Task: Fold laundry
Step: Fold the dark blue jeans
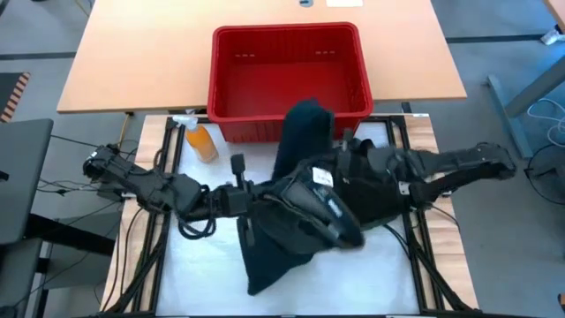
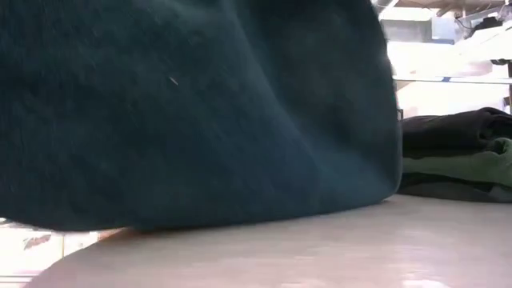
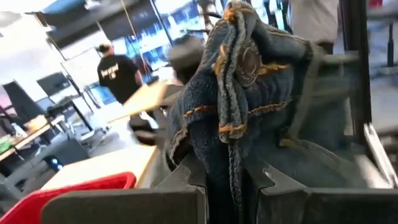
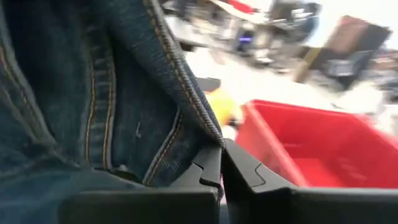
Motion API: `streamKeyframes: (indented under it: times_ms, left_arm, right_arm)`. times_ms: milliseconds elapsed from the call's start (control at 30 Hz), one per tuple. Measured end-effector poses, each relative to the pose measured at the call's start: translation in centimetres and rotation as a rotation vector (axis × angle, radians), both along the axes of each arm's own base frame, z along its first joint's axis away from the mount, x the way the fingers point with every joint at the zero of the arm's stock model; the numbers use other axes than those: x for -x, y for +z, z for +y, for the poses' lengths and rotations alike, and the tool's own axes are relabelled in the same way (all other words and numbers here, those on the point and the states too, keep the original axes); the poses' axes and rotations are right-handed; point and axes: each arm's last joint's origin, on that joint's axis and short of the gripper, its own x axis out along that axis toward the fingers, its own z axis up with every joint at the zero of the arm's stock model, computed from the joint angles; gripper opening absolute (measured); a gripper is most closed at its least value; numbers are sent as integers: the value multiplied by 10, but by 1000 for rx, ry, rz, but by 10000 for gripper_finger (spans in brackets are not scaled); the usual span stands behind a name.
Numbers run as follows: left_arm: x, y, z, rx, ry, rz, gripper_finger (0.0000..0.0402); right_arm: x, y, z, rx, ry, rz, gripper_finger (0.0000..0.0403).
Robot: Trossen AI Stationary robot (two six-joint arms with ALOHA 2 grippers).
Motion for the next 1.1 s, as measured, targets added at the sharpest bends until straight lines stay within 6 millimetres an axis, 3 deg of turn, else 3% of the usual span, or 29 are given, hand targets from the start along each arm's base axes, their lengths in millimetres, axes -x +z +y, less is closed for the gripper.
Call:
streamKeyframes:
  times_ms: [167,333,467,600,700,833,1100]
  left_arm:
    - [6,-7,2,-55,-74,107,15]
    - [15,-5,9,-49,-92,151,15]
    - [23,1,19,59,-76,221,15]
    - [56,38,38,167,-10,312,15]
    - [69,25,46,201,75,444,15]
    - [70,8,47,167,125,584,15]
    - [91,24,49,112,9,532,15]
  right_arm:
    - [-13,-14,-55,-212,181,-32,26]
    - [-32,-34,-67,-469,383,-35,26]
    - [-55,-51,-46,-548,423,-10,26]
    - [-79,-62,-10,-528,541,-34,26]
    - [-88,-73,16,-530,606,-14,26]
    - [-98,-86,43,-551,679,0,26]
    - [-111,-77,107,-587,997,-214,26]
